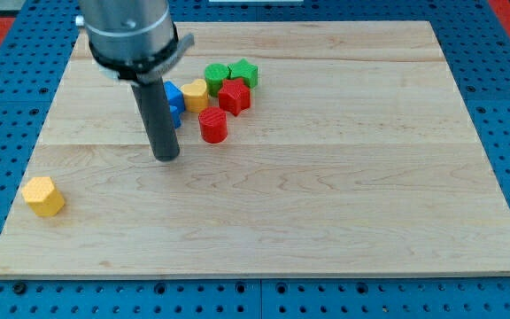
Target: Push the yellow hexagon towards the bottom right of the board
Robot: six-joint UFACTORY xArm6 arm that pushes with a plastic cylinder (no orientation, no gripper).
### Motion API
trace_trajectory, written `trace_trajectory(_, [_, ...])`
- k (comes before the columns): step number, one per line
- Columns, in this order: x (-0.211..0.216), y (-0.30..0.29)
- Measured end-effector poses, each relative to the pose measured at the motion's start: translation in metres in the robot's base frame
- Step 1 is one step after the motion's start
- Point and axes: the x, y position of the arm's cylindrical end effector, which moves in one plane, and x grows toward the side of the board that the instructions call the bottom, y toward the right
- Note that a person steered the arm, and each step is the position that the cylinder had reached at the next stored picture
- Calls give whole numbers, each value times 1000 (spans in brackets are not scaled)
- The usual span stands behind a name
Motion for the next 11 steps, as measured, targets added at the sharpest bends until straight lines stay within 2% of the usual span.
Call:
trace_trajectory(1, [-11,57])
trace_trajectory(2, [-40,36])
trace_trajectory(3, [-10,24])
trace_trajectory(4, [7,-44])
trace_trajectory(5, [-3,-148])
trace_trajectory(6, [40,-195])
trace_trajectory(8, [57,-42])
trace_trajectory(9, [58,-122])
trace_trajectory(10, [99,-94])
trace_trajectory(11, [103,25])
